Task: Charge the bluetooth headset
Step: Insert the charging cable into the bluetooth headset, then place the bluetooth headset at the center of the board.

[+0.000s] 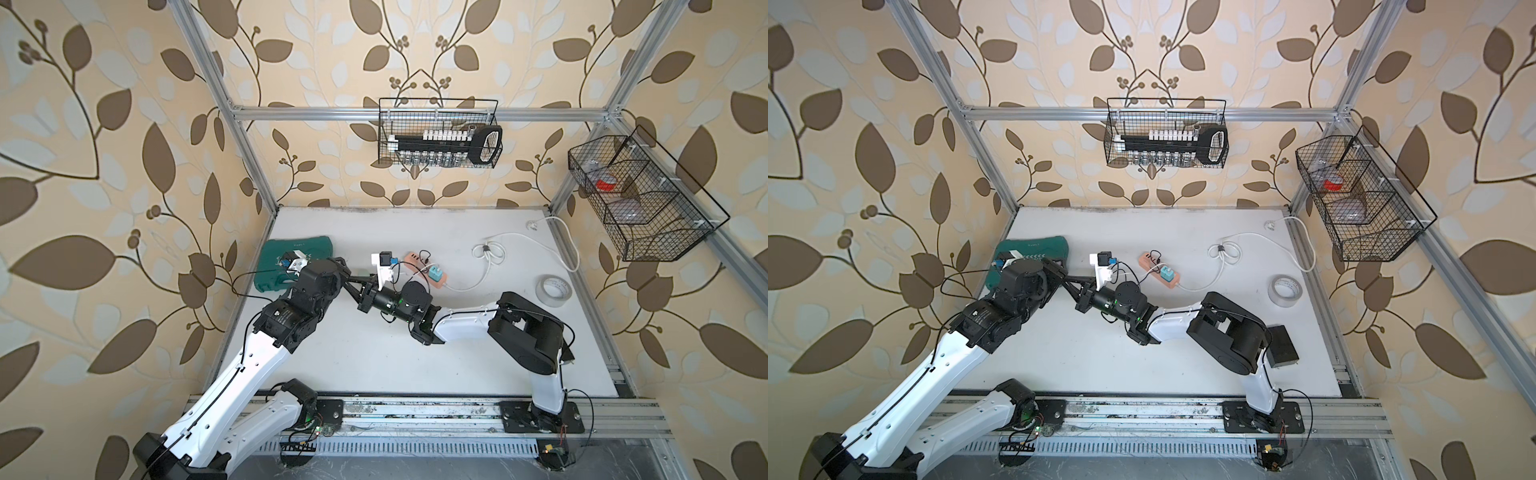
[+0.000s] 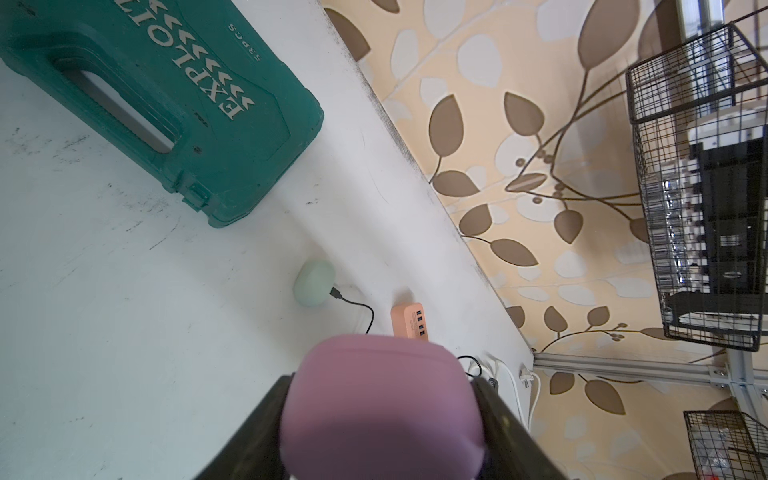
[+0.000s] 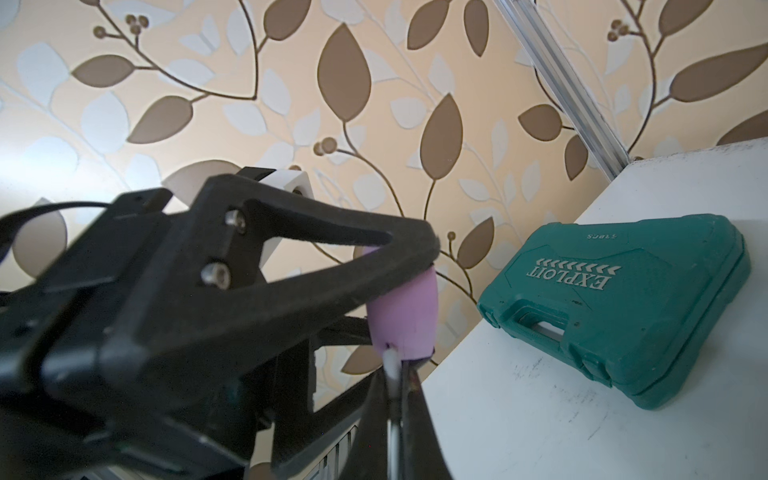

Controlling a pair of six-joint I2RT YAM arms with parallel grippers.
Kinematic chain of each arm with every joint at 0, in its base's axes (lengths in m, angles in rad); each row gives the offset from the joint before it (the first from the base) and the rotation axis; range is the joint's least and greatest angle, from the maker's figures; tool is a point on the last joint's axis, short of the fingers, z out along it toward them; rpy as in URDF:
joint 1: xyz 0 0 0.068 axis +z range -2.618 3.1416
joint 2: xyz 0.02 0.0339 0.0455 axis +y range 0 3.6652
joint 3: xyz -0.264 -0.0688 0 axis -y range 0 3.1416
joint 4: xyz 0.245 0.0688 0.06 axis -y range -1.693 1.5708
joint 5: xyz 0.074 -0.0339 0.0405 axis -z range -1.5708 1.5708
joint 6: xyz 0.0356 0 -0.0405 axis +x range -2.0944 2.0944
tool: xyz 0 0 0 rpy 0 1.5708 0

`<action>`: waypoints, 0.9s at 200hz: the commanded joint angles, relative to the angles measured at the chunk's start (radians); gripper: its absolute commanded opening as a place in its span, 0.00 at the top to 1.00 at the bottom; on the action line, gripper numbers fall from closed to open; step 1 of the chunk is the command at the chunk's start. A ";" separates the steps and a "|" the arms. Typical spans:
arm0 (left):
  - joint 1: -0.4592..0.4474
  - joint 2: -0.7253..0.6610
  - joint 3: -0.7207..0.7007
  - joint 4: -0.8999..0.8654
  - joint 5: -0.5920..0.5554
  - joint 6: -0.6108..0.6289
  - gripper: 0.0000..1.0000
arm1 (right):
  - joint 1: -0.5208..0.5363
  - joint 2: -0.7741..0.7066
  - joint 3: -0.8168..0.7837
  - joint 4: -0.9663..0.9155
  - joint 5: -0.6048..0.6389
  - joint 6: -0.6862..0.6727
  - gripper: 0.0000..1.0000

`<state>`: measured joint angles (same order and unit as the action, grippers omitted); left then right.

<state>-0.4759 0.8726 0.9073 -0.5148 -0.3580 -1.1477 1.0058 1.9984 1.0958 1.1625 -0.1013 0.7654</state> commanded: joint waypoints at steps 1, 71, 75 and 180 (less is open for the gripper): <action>-0.039 -0.015 0.033 -0.064 0.195 0.014 1.00 | -0.023 -0.003 0.048 -0.056 0.053 -0.011 0.94; -0.037 -0.022 0.049 -0.107 0.122 0.025 1.00 | -0.024 -0.056 -0.068 -0.021 0.083 -0.015 0.74; -0.038 -0.022 0.049 -0.108 0.121 0.025 1.00 | -0.024 -0.062 -0.075 -0.019 0.081 -0.019 0.74; -0.036 -0.019 0.059 -0.140 0.099 0.047 1.00 | -0.025 -0.282 -0.326 -0.027 0.088 -0.115 0.52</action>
<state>-0.5053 0.8654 0.9226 -0.6327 -0.2615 -1.1305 0.9798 1.7893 0.8276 1.1385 -0.0292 0.7063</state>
